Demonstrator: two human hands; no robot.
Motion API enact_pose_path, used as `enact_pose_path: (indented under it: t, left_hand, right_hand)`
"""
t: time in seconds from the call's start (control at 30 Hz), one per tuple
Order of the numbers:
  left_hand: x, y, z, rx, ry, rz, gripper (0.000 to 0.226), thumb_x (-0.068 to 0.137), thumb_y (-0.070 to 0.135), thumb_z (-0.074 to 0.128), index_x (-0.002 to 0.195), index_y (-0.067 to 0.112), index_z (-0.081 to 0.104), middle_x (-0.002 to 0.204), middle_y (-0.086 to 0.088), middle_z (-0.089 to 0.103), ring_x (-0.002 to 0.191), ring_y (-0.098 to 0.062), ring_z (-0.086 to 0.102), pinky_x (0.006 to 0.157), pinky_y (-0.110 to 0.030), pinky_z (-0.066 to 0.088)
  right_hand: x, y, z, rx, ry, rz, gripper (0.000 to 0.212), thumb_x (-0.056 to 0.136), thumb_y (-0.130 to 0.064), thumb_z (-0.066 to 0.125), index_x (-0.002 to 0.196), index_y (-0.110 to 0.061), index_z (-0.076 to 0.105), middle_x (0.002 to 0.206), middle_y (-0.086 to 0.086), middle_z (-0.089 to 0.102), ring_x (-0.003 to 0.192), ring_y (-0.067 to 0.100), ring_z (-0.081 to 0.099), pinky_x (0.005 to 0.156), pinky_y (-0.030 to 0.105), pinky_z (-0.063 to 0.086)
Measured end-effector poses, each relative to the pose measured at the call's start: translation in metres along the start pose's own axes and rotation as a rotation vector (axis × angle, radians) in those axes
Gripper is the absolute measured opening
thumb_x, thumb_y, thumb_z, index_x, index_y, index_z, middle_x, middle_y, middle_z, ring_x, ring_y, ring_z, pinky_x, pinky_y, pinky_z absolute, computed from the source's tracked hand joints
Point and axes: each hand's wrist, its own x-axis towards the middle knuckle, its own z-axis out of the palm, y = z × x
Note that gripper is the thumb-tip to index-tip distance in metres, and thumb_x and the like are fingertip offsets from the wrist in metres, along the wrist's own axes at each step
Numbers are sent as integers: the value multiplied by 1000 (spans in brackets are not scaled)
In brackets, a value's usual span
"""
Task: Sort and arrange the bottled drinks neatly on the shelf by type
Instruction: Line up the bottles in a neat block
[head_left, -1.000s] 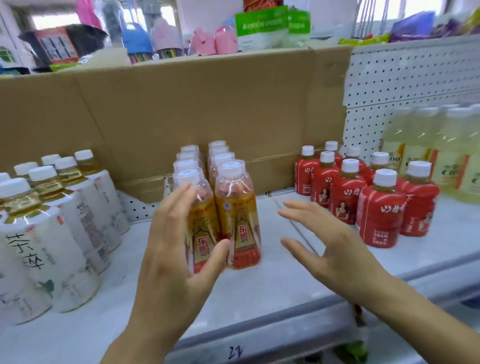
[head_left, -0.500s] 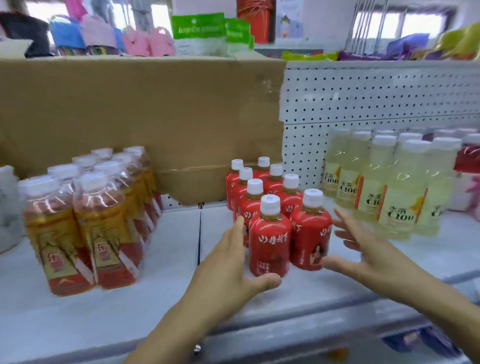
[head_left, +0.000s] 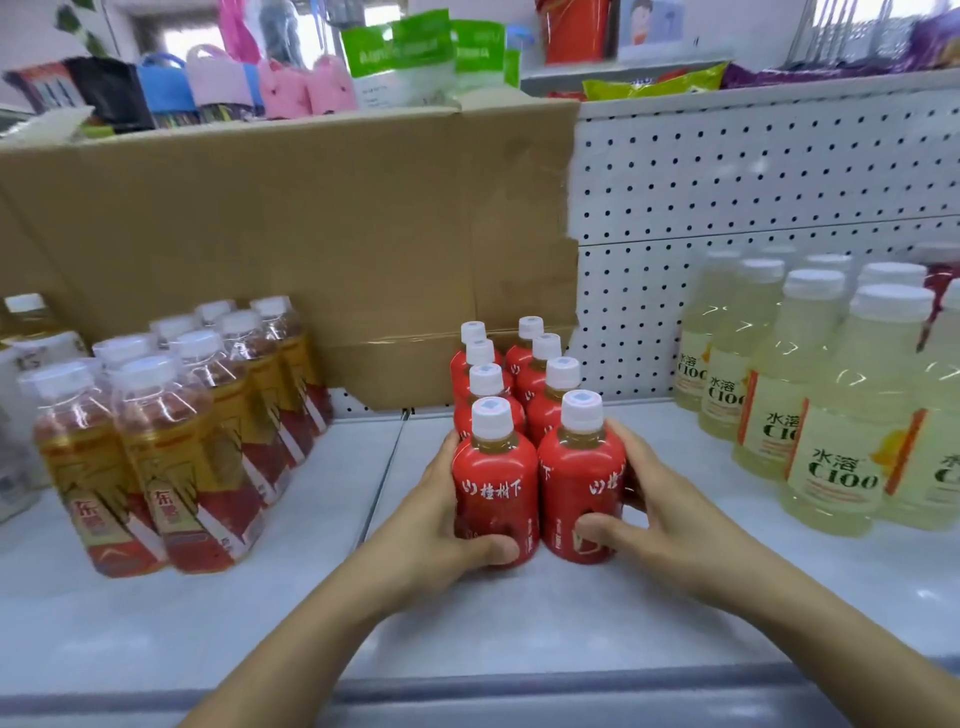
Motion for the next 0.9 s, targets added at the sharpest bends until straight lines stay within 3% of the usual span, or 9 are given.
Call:
enact_pose_path:
  t: [0.1,0.23,0.37,0.53,0.67,0.77,0.83,0.9]
  left_hand:
    - [1,0,-3,-28,28,-10,106,74,2,85,148,47,24,136,18,57,118,4,59,89,-16,52]
    - [3,6,-4,-12,29,-22,113,73,5,86,150,52,17,141,24,49,120,10,55,89,-13,50]
    - [1,10,4,-37,36,-28,111,78,-3,80,142,55,10,129,33,47,103,24,54,75,-4,48]
    - [0,7,9,-67,63,-37,111,79,-6,78,149,49,11,128,32,50,104,18,58,78,-8,51]
    - [-3,7,7,-68,92,-17,110,75,1,83,144,56,17,140,22,47,109,16,56,82,-12,52]
    - [-15,20,11,141,229,49,106,74,23,87,146,52,15,142,35,32,118,25,41,96,-8,42]
    - [-22,32,16,393,443,214,95,79,39,81,150,42,19,143,32,27,137,8,31,112,-17,29]
    - [-26,53,28,559,584,457,77,86,41,73,149,30,30,145,19,32,141,-4,30,116,-16,24]
  right_hand:
    - [1,0,-5,40,-24,29,92,80,-18,81,134,-63,21,127,-47,48,121,-13,50,104,16,40]
    - [11,-4,-14,186,-146,132,112,73,-11,85,151,-49,13,143,-27,48,128,-4,51,107,27,44]
    - [15,-13,-10,228,-199,106,102,78,10,76,141,-52,24,122,-24,65,111,4,65,85,21,55]
    - [14,-11,-4,268,-151,127,103,76,9,78,146,-44,25,122,-22,65,111,3,65,83,18,54]
    - [10,-13,-1,244,-89,103,101,76,0,82,150,-38,24,132,-19,59,114,-3,61,90,17,52]
    - [-2,-10,-4,74,-40,9,96,76,-18,84,141,-54,23,138,-31,48,124,-13,47,101,7,38]
    - [-15,-13,-12,-165,35,-70,95,79,-35,81,142,-56,13,145,-33,30,132,-17,31,103,1,26]
    - [-27,-15,-27,-355,168,-196,83,85,-41,72,151,-41,21,144,-27,33,134,-10,33,108,11,32]
